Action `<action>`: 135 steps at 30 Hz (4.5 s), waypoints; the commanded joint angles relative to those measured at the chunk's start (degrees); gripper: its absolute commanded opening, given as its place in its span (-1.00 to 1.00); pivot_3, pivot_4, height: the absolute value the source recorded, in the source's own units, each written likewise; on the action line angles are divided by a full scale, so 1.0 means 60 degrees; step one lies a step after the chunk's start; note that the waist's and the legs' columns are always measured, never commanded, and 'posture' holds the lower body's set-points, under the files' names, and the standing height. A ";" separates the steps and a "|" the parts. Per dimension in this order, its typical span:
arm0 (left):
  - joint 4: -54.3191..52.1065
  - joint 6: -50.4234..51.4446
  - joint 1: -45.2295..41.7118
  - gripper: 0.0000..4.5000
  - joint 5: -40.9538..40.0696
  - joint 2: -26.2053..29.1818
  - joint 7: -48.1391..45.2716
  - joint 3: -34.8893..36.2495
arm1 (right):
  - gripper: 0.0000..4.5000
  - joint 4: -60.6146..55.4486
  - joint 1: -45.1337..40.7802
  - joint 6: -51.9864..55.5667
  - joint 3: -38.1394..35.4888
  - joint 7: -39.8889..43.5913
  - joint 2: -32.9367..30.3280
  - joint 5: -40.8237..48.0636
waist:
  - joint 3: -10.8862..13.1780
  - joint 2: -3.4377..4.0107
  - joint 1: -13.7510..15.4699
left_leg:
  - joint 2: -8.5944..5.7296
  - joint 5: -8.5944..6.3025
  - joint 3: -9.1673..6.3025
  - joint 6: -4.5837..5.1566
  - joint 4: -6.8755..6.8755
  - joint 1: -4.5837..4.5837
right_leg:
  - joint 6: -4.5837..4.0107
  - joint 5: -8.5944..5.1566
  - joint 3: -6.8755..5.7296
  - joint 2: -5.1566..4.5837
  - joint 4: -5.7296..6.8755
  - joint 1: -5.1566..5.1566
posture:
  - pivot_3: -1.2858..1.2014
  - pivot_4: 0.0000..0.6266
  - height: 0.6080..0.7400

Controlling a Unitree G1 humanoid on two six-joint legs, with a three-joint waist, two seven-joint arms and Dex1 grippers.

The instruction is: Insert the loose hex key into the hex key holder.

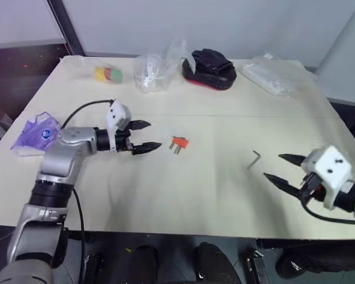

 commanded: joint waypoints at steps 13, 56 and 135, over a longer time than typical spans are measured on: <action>-0.0182 0.0323 -0.0329 0.99 -0.0143 0.0064 -0.0260 0.0039 | 0.38 0.0122 -0.0814 0.0155 -0.0090 0.0535 -0.0421 0.0028 | 0.0026 -0.0040 0.0009 | 0.0002 -0.0002 -0.0001 0.0003 0.0019 -0.0022 | 0.0003 0.0002 0.0000 -0.0003 0.0002 -0.0016 | 0.03 -0.52 1.00; -0.3106 0.1748 0.2182 0.99 -0.0887 0.0281 0.1604 0.0954 | 0.38 1.3132 -1.0063 -0.6600 0.8317 0.1240 0.5761 -0.4765 | 0.0056 -0.0033 -0.0295 | 0.0014 -0.0001 0.0010 0.0003 0.0028 -0.0043 | 0.0001 0.0012 -0.0007 -0.0032 0.0061 -0.0076 | 0.03 -0.52 1.00; -0.0322 0.1243 -0.1920 1.00 -0.2032 -0.1586 -0.0465 0.0488 | -0.56 0.6092 -0.8532 -1.3821 0.6911 -0.4506 0.1988 -1.0400 | 0.0059 -0.0033 -0.0290 | 0.0003 0.0003 0.0032 -0.0005 0.0038 -0.0047 | -0.0001 0.0007 0.0016 -0.0015 0.0161 -0.0136 | 0.03 -0.52 1.00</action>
